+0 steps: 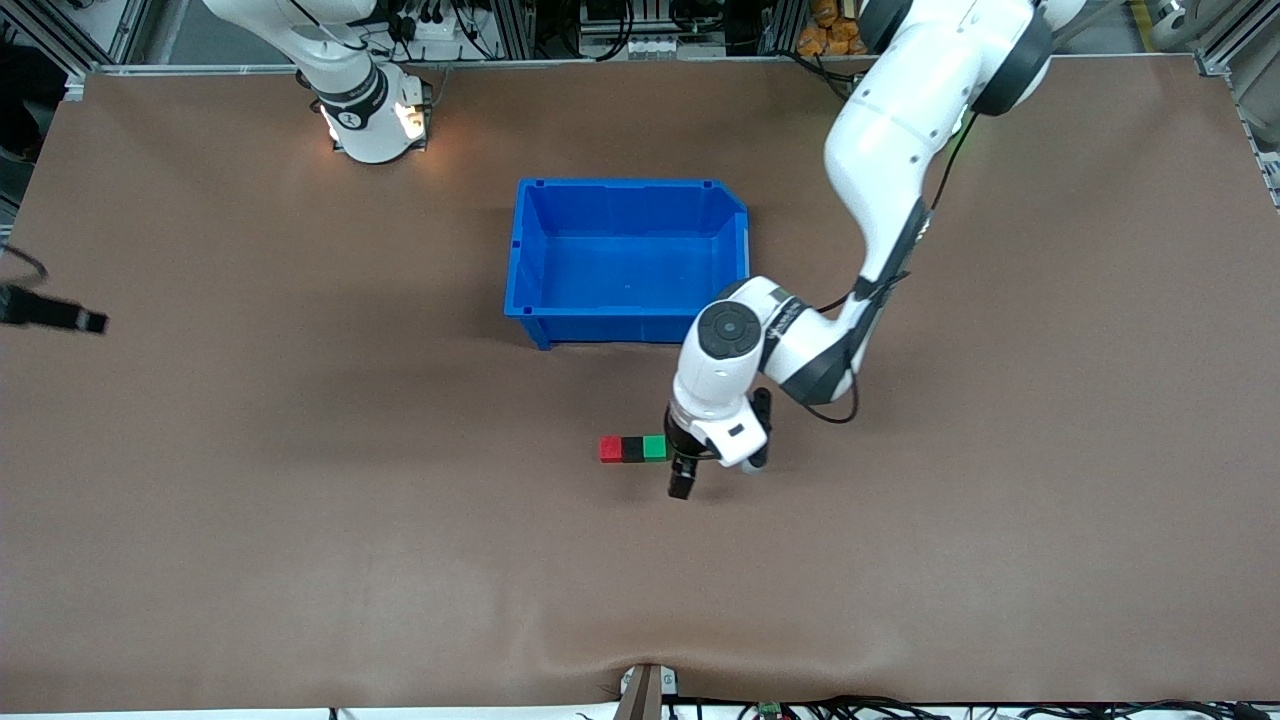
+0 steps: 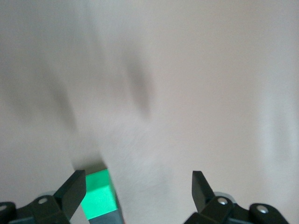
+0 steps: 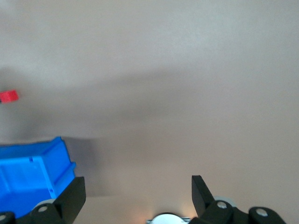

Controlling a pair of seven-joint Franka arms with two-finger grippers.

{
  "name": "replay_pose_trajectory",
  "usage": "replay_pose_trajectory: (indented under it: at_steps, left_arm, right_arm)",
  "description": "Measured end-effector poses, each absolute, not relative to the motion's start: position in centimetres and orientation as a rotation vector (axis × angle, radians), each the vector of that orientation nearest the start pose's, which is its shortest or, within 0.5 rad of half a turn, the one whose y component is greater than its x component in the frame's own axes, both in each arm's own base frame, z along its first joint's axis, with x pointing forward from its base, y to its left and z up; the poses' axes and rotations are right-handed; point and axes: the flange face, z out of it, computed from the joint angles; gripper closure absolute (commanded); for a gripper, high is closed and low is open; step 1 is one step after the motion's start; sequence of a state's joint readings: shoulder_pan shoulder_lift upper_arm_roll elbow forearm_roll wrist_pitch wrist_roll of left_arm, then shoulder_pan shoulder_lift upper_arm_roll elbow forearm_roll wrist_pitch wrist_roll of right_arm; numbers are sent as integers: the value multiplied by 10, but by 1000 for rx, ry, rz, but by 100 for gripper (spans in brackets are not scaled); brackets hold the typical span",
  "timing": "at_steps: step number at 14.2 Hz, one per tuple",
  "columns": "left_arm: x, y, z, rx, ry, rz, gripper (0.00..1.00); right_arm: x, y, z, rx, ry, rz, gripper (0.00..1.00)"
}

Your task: Attach green and red cubes to black cube

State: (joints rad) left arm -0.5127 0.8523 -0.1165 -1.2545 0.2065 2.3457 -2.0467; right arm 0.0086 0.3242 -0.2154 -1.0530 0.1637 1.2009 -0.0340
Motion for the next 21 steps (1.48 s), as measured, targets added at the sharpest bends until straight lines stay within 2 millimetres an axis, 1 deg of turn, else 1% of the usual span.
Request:
replay_pose_trajectory:
  at_steps: [1, 2, 3, 4, 5, 6, 7, 9, 11, 13, 15, 17, 19, 20, 21]
  left_arm:
    - [655, -411, 300, -2645, -2019, -254, 0]
    - [665, -386, 327, -2660, -1949, -273, 0]
    - [674, -360, 353, -2676, -1882, -288, 0]
    - [680, -335, 380, -2695, -1825, -305, 0]
    - [683, -314, 404, -2721, -1770, -322, 0]
    - [681, -297, 425, -2754, -1709, -332, 0]
    - [675, -281, 444, -2792, -1634, -325, 0]
    - [652, -252, 475, -2876, -1452, -299, 0]
    - [624, -223, 500, -2931, -1284, -300, 0]
    - [596, -195, 519, -2982, -1096, -283, 0]
    - [574, -166, 535, -3034, -895, -232, 0]
    - [559, -126, 553, -3062, -654, -172, 0]
    - [549, -86, 568, -3082, -374, -97, 0]
    - [545, -69, 574, -3087, -241, -54, 0]
    - [541, -56, 581, -3088, -125, -8, 0]
  right_arm:
    - [589, -70, 656, -3026, 151, 213, 0]
    - [575, -67, 661, -3028, 130, 179, 0]
    - [563, -64, 660, -3027, 118, 137, 0]
    - [549, -61, 653, -3029, 104, 109, 0]
    - [538, -55, 646, -3035, 80, 95, 0]
    - [532, -47, 645, -3048, 52, 78, 0]
    - [529, -41, 650, -3071, 32, 62, 0]
    - [526, -36, 663, -3130, 7, 63, 0]
    - [523, -34, 670, -3148, -3, 71, 0]
    - [519, -38, 672, -3147, 9, 101, 0]
    - [519, -38, 676, -3148, 6, 91, 0]
    - [520, -35, 683, -3150, -3, 64, 0]
    - [521, -34, 687, -3151, -6, 54, 0]
    - [521, -34, 687, -3151, -6, 57, 0]
    - [521, -34, 686, -3150, -6, 64, 0]
